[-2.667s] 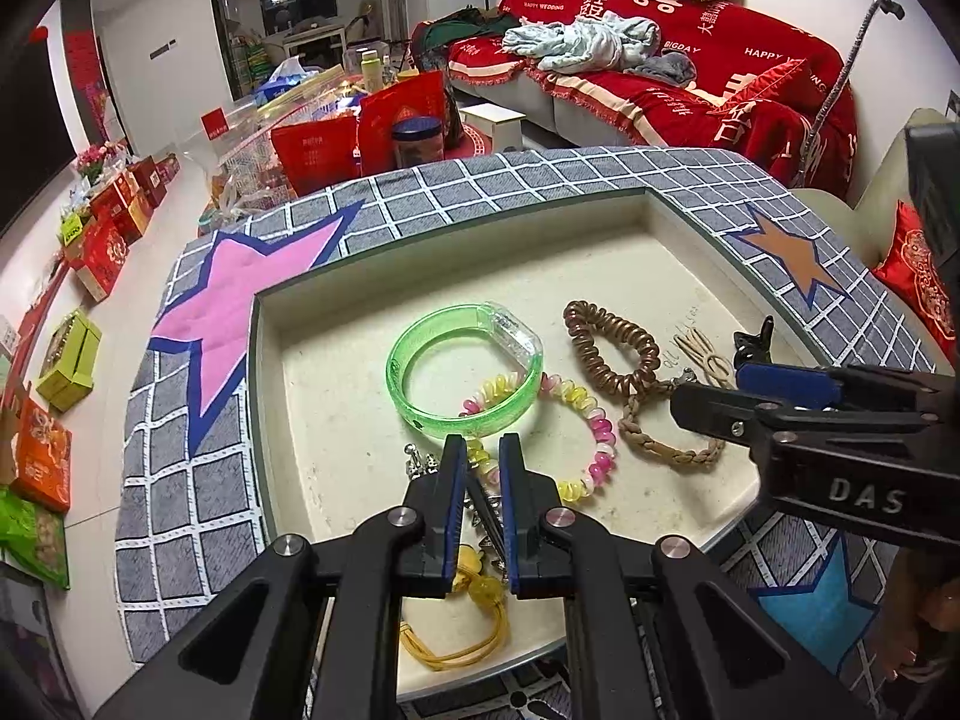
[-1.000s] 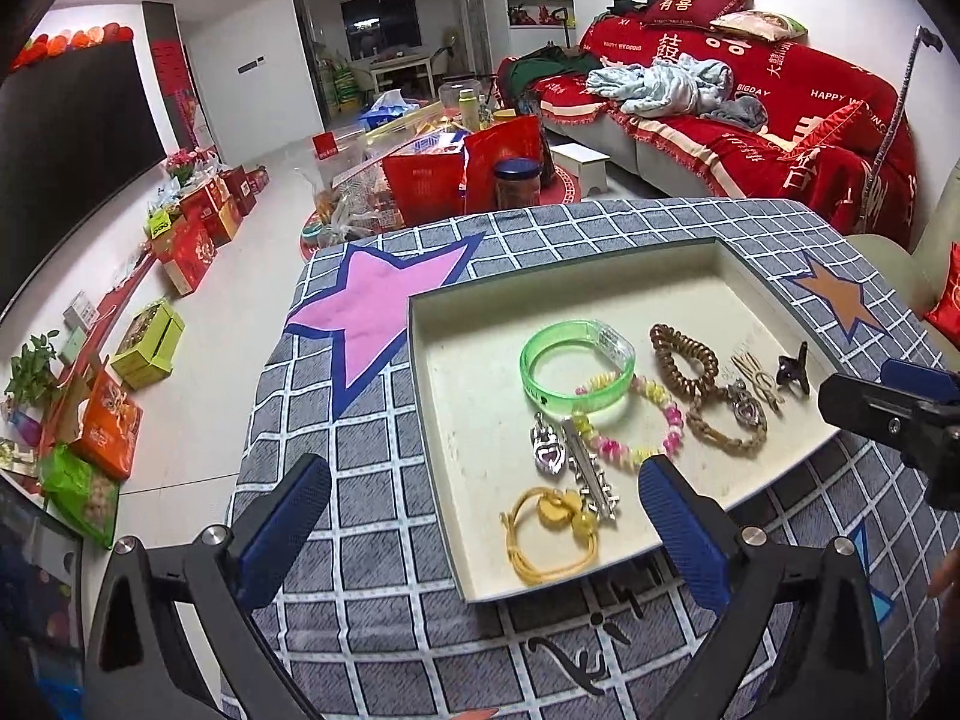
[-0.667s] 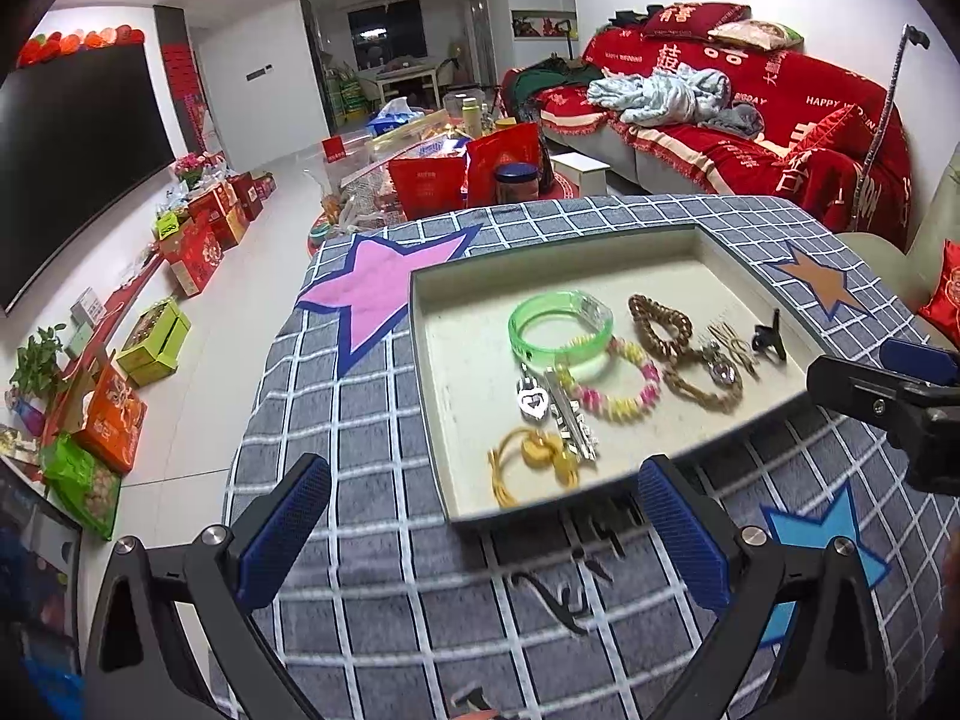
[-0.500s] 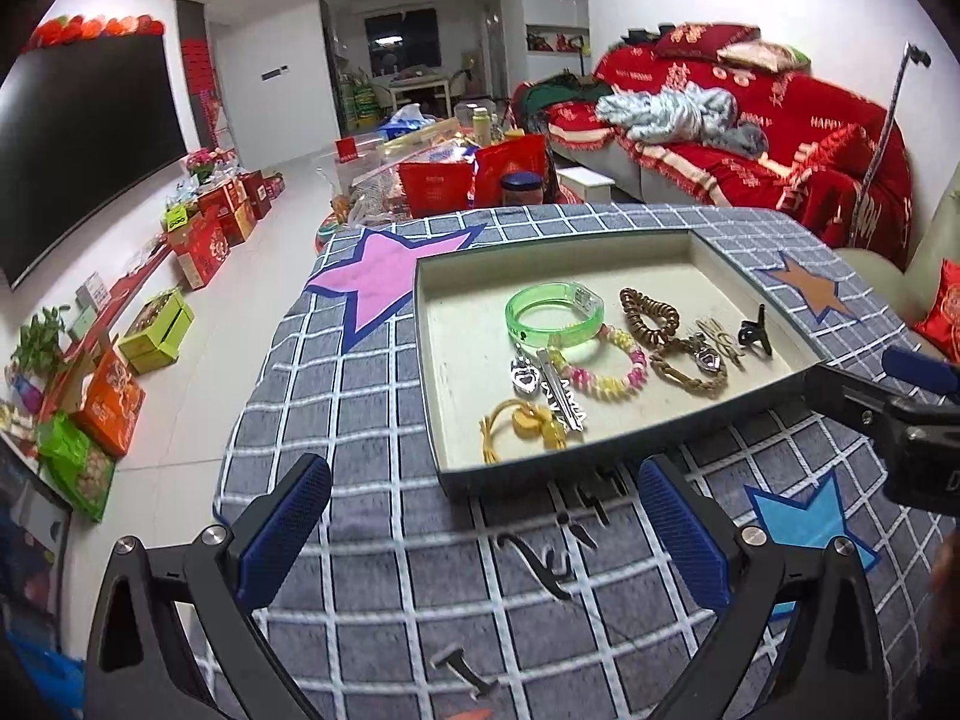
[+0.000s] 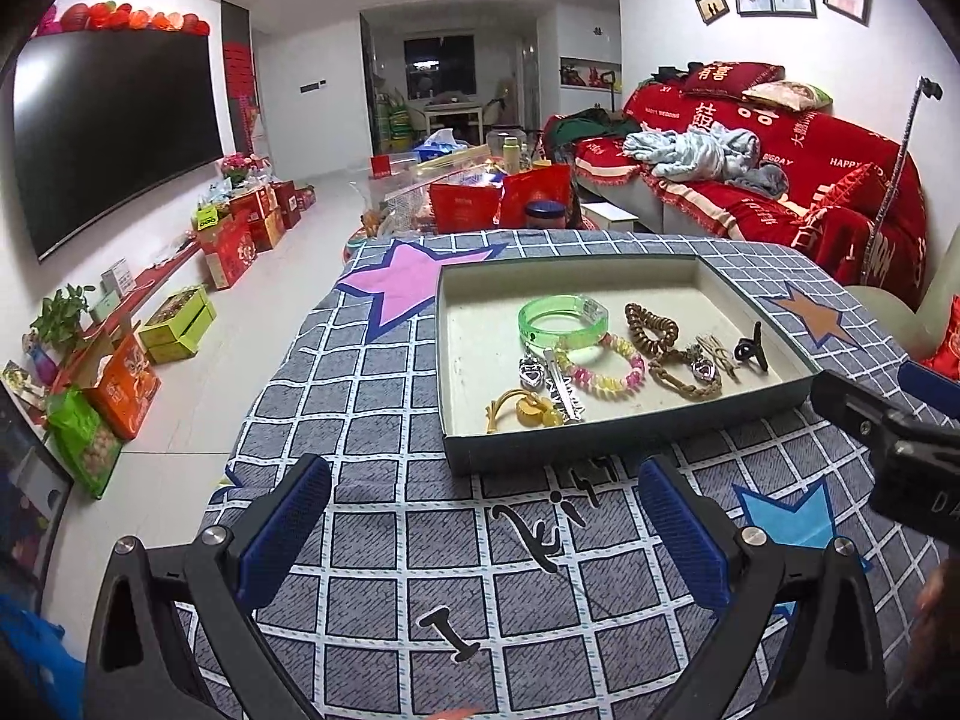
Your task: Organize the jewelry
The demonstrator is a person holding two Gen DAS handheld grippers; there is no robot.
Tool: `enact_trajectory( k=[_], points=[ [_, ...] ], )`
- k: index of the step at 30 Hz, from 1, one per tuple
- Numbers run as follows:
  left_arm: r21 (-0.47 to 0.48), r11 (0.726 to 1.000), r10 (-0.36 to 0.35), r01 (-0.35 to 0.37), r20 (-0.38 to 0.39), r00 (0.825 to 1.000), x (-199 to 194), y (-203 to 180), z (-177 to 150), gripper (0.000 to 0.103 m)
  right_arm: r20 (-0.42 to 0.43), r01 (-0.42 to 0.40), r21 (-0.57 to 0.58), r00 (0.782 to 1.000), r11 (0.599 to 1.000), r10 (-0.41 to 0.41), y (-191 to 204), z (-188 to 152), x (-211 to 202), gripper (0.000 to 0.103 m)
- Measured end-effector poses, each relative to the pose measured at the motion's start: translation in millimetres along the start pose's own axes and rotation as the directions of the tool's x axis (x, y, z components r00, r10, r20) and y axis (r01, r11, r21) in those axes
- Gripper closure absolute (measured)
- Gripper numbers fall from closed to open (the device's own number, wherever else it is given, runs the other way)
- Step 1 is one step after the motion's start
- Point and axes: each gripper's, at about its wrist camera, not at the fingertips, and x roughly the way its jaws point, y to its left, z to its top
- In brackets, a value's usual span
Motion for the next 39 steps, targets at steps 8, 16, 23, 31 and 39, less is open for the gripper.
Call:
enact_trajectory(
  k=[8,16,23,31,39],
  points=[
    [-0.009,1.000,0.006,-0.006,-0.003,1.000,-2.9,0.3,2.1,0.000,-0.004,0.005,-0.009,1.000,1.000,-0.005,1.7,-0.9,-2.4,0.000],
    [-0.012,1.000,0.015,-0.015,-0.007,1.000,-4.0,2.1,3.0,0.000,-0.006,0.006,-0.012,1.000,1.000,-0.006,0.9,-1.6,-2.7,0.000],
    [-0.016,1.000,0.019,-0.019,-0.008,1.000,-2.8,4.2,2.9,0.000,-0.010,0.004,-0.014,1.000,1.000,-0.004,-1.3,-3.8,-1.9,0.000],
    [-0.016,1.000,0.016,-0.016,-0.010,1.000,-2.8,4.3,2.9,0.000,-0.010,0.005,-0.014,1.000,1.000,-0.005,-0.9,-3.8,-2.1,0.000],
    [-0.015,1.000,0.016,-0.016,-0.010,1.000,-2.8,4.6,3.1,0.000,-0.008,0.006,-0.014,1.000,1.000,-0.006,-1.0,-3.8,-2.3,0.000]
  ],
)
